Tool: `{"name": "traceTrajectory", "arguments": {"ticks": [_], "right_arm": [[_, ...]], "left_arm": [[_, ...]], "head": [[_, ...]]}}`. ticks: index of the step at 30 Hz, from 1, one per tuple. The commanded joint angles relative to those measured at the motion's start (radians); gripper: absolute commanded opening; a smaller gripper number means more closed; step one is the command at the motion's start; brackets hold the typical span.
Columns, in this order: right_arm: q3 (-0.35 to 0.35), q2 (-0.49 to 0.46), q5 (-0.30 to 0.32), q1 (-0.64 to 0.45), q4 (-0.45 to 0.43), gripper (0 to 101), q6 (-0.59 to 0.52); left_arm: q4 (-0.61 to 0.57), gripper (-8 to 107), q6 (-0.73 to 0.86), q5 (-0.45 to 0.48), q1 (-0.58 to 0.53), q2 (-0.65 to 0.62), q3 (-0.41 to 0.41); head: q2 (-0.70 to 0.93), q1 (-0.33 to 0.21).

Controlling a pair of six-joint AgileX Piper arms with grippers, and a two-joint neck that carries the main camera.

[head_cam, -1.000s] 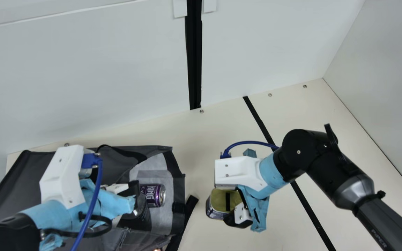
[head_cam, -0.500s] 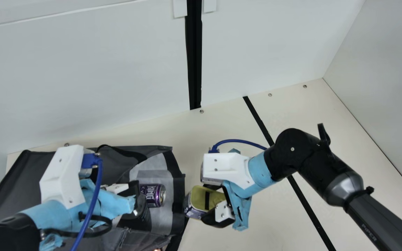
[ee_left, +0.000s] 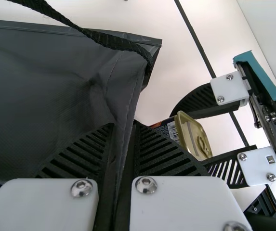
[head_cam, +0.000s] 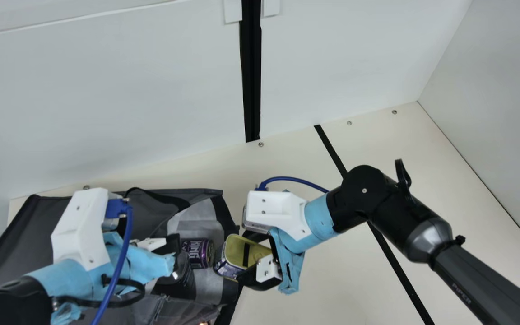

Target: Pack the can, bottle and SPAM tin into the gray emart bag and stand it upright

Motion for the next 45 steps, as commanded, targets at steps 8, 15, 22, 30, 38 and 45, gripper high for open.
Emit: {"name": "traceTrajectory", "arguments": {"ticks": [8, 15, 22, 30, 38, 45], "right_arm": [[-0.01, 0.045, -0.059, 0.038, 0.042, 0, 0.007], [-0.03, 0.101, -0.108, 0.073, 0.072, 0, 0.01], [-0.059, 0.161, -0.151, 0.107, 0.093, 0, 0.017], [-0.1, 0.223, -0.188, 0.159, 0.112, 0, 0.037], [-0.148, 0.268, -0.213, 0.217, 0.128, 0, 0.072], [-0.188, 0.3, -0.233, 0.256, 0.142, 0, 0.107]], "left_arm": [[0.0, -8, 0.0, 0.0, 0.0, 0.0, 0.0], [0.0, -8, 0.0, 0.0, 0.0, 0.0, 0.0], [0.0, -8, 0.0, 0.0, 0.0, 0.0, 0.0], [0.0, -8, 0.0, 0.0, 0.0, 0.0, 0.0], [0.0, -8, 0.0, 0.0, 0.0, 0.0, 0.0], [0.0, -8, 0.0, 0.0, 0.0, 0.0, 0.0]], "head": [[-0.001, -0.023], [-0.001, -0.023], [-0.001, -0.023], [-0.001, -0.023], [-0.001, -0.023], [-0.001, -0.023]]}}
